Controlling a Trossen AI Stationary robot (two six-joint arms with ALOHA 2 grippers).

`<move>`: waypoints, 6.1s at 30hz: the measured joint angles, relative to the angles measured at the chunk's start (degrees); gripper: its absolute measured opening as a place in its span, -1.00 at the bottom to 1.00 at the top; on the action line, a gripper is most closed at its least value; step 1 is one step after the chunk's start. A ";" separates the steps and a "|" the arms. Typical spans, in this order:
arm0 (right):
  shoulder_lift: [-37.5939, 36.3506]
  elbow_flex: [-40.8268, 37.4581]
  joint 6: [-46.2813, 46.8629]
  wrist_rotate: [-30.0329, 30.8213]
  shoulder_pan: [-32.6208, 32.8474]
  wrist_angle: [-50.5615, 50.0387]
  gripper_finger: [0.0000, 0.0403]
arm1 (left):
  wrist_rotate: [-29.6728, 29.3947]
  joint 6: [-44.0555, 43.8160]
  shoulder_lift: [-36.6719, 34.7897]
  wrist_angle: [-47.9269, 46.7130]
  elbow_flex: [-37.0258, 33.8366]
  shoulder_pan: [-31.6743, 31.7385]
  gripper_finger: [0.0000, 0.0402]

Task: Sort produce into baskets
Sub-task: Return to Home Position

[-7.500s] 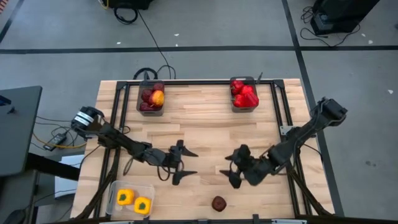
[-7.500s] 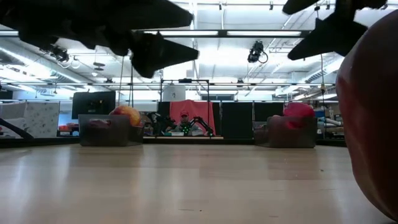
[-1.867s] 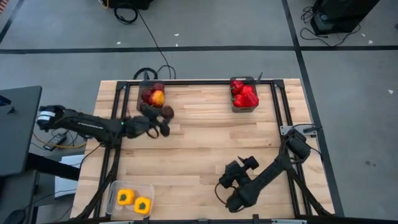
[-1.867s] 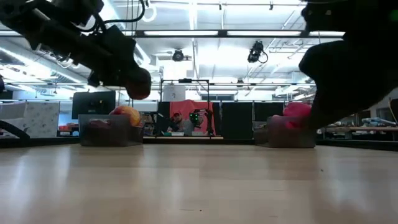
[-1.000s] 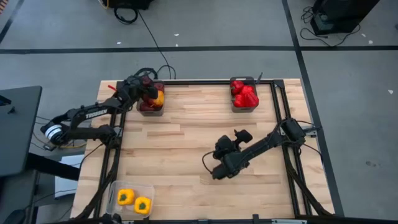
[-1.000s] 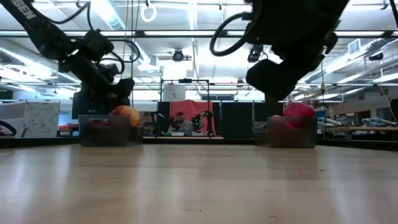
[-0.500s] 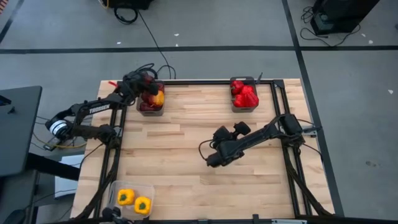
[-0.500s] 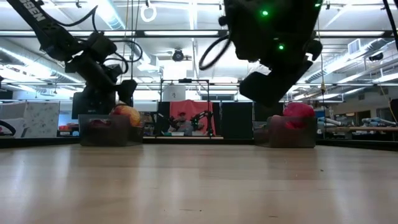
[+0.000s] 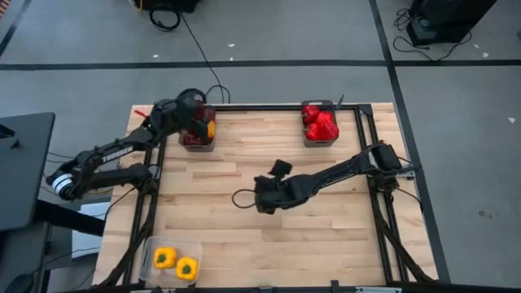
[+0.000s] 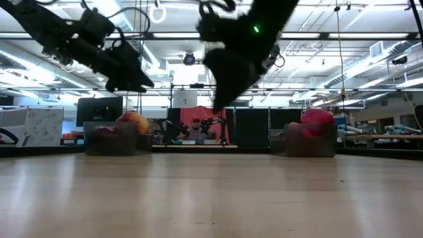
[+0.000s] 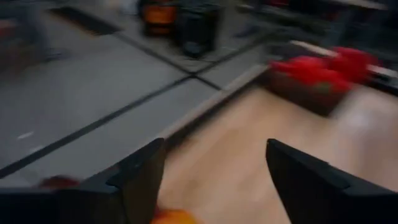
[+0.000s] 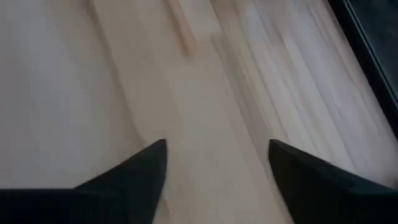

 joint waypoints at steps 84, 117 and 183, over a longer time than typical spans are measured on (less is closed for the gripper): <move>-72.45 -59.93 -12.95 -66.43 -41.10 57.16 -0.96 | -18.11 2.40 -55.74 -27.10 -9.19 -47.82 -0.55; -109.68 -77.75 -9.69 -40.89 -18.86 43.70 -0.97 | -19.61 -0.46 -55.75 -27.90 -9.25 -47.84 -0.55; -113.59 -81.59 -8.47 -34.83 -18.86 40.87 -0.88 | -14.87 -3.83 -55.41 -5.86 -27.26 -47.91 -0.55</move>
